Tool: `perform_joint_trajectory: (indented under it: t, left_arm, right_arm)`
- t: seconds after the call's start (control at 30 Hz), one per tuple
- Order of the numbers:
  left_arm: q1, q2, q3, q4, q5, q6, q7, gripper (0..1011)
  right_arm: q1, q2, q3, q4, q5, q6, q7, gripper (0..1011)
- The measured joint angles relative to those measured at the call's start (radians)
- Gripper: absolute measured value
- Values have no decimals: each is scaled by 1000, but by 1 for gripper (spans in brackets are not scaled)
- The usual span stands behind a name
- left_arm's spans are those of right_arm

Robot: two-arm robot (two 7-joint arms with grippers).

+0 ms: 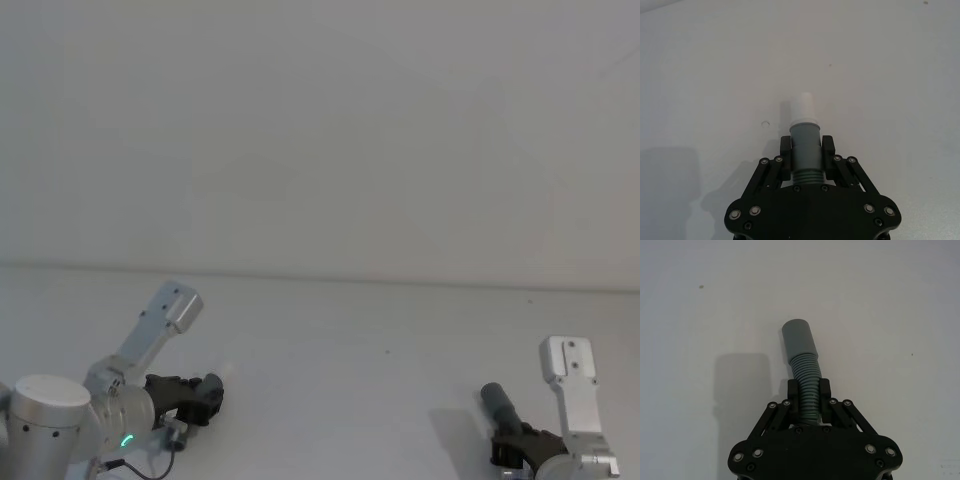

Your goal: Use both hands to pick up one end of the pipe from the table, align the ends, and insert them.

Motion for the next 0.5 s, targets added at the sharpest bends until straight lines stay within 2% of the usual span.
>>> perform_joint_trajectory:
  t: [0.2,0.5]
  left_arm:
    - [-4,3,4,4,3,-4,-11,327]
    - [-26,20,29,16,17,-50,-75,327]
  right_arm:
    - [-8,5,2,-10,3,-18,19,215]
    - [-38,40,4,-43,21,-108,102,215]
